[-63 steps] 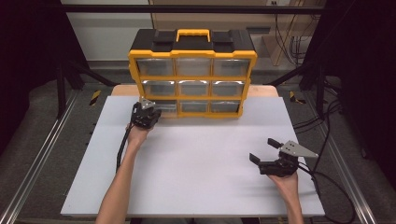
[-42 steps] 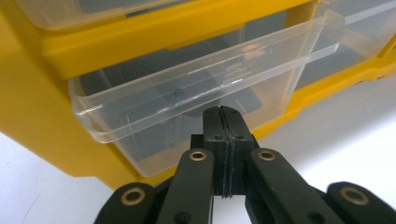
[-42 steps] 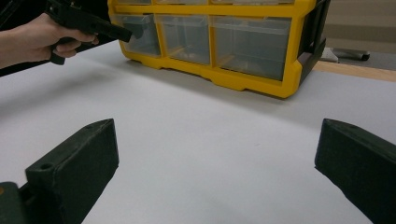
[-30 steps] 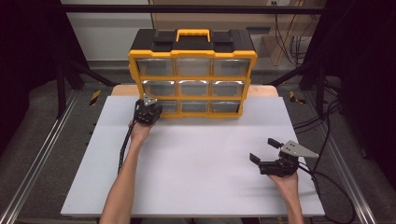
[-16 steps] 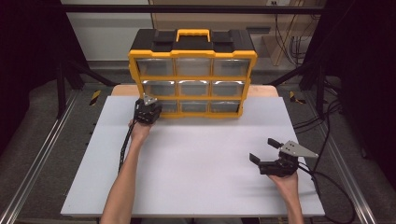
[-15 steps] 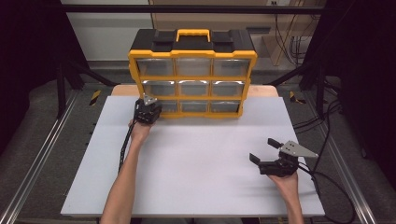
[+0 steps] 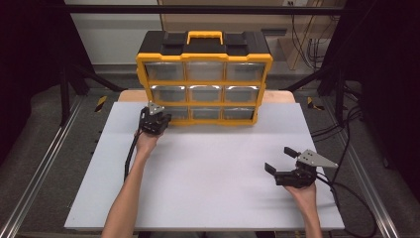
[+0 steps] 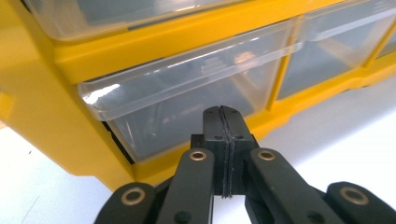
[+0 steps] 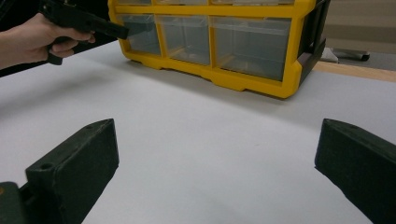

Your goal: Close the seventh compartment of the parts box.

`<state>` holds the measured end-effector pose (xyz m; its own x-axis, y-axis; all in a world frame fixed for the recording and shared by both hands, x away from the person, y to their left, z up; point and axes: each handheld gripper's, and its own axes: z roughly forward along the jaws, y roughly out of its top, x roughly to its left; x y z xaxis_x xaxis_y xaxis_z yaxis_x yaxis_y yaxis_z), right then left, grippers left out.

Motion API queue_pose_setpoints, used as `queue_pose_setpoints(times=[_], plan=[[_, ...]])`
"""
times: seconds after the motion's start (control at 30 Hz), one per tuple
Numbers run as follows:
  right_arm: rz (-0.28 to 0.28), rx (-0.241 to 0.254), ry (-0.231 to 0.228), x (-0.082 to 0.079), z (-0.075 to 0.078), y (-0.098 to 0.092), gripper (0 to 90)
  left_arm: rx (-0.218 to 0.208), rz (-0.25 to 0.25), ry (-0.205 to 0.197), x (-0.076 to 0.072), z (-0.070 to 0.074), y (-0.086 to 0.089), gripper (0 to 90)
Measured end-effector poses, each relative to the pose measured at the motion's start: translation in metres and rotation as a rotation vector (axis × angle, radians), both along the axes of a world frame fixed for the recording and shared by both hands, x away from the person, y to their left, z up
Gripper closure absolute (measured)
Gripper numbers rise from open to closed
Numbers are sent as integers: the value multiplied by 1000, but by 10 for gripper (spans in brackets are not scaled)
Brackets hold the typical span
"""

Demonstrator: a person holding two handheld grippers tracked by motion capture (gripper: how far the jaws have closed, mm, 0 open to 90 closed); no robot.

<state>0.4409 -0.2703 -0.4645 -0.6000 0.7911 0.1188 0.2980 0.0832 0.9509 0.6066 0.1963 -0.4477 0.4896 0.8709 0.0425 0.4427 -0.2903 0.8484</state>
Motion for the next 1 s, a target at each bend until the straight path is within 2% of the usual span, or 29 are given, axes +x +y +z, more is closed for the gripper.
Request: queue_pose_setpoints(times=[0.2,0.3,0.37,0.57,0.9,1.0], plan=[[-1,3,4,0,0,0,4,-62,-28,-4,-14,3,4,863],[-1,4,3,0,0,0,4,-67,-48,-5,-21,5,5,823],[-1,2,0,0,0,-1,3,-91,-60,-10,-25,8,5,794],[1,3,-1,0,0,0,4,-123,-96,-17,-40,13,6,617],[-1,13,-5,0,1,-1,4,-170,-159,-36,-65,17,16,382],[-1,13,-5,0,1,-1,4,-169,-176,-37,-73,18,18,319]])
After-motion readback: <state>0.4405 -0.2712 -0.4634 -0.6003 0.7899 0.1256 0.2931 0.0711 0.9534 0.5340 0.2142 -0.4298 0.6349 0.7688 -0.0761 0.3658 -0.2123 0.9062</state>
